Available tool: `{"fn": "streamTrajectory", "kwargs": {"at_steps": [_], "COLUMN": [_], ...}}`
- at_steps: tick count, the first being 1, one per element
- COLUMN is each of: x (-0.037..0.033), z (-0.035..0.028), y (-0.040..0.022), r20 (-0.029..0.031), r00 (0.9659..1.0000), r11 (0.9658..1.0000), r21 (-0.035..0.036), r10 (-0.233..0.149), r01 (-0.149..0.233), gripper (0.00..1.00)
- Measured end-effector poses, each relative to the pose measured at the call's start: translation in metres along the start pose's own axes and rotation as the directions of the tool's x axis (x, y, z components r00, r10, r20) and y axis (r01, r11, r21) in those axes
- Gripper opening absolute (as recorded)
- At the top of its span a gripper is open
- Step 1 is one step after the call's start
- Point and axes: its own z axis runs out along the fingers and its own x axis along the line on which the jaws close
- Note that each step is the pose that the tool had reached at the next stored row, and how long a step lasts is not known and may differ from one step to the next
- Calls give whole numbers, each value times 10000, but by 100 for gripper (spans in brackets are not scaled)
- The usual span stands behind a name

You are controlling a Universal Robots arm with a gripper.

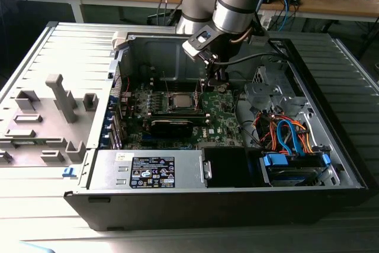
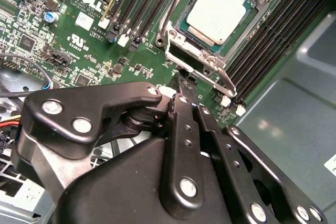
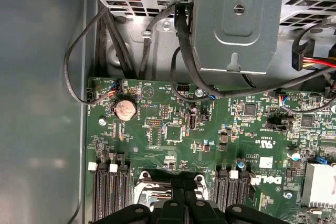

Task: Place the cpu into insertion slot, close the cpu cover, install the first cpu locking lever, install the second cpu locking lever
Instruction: 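Close the cpu cover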

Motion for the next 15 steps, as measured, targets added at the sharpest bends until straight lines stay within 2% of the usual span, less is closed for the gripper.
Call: {"fn": "streamTrajectory", "kwargs": {"at_steps": [15], "x": [4], "z": [17], "y": [-54], "r20": [0], "r00": [10000], "r11": [10000], "r21": [0], "r10": [0], "r01": [0], "gripper": [11]}}
